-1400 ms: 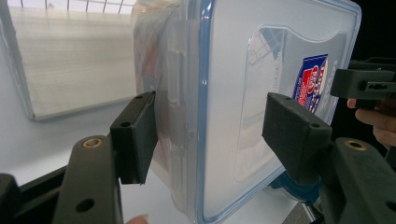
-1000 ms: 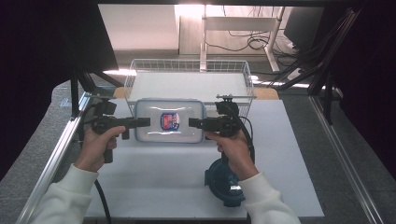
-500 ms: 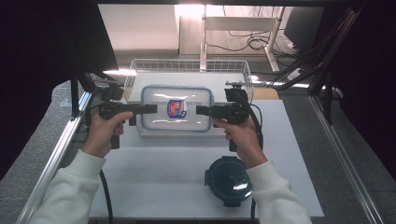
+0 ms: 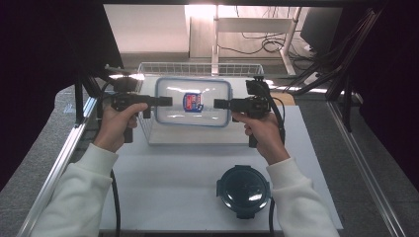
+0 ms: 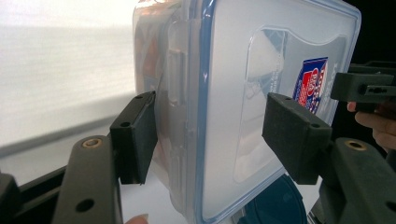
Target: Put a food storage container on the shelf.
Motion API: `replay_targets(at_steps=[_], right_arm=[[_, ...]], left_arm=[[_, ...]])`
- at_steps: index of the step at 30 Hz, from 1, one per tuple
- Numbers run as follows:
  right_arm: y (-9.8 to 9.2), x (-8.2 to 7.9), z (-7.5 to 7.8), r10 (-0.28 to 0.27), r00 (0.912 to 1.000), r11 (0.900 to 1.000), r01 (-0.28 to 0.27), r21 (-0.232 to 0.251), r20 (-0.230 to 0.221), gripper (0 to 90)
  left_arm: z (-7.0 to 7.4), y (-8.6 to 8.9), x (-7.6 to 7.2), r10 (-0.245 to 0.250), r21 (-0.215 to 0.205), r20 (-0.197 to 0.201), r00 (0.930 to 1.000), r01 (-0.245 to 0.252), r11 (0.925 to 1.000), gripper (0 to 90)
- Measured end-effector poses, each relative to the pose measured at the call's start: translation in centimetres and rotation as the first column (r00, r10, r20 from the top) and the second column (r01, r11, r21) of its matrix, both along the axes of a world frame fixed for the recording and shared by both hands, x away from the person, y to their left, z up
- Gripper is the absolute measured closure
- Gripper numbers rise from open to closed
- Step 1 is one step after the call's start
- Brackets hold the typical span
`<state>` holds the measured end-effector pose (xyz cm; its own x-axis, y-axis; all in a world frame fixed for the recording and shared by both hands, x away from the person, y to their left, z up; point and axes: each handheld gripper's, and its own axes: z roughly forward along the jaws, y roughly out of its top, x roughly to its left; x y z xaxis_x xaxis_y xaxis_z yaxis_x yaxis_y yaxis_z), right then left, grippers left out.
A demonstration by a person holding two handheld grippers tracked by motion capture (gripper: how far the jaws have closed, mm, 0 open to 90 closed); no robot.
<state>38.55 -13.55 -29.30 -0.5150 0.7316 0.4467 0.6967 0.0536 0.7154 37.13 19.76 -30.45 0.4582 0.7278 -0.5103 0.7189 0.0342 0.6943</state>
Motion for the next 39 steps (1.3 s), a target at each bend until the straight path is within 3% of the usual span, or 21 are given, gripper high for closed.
replay_targets(at_steps=[9,26,30,36,39], right_arm=[[-0.5,1.3,1.4,-0.003,0.9999,1.000,0.003,-0.007,0.010,36.1],[-1.2,5.1,2.8,0.003,1.0000,1.000,-0.003,-0.007,0.009,36.1],[-1.2,6.0,2.5,0.012,0.9999,1.000,-0.012,-0.001,0.007,36.1],[-1.1,7.7,1.3,0.018,0.9993,1.000,-0.018,0.005,-0.032,36.1],[-1.2,8.5,0.7,0.020,0.9988,1.000,-0.020,0.016,-0.045,36.1]], left_arm=[[1.2,-0.5,1.6,-0.006,-0.005,0.008,0.9999,0.006,1.0000,36.8],[2.3,-1.1,5.1,-0.003,-0.007,0.005,1.0000,0.003,1.0000,36.8],[2.2,-1.1,5.8,0.004,0.003,-0.007,1.0000,-0.004,1.0000,36.8],[1.0,-1.0,7.2,0.015,0.007,-0.051,0.9986,-0.014,0.9999,36.8],[0.8,-1.0,7.6,0.020,0.001,-0.048,0.9986,-0.020,0.9998,36.8]])
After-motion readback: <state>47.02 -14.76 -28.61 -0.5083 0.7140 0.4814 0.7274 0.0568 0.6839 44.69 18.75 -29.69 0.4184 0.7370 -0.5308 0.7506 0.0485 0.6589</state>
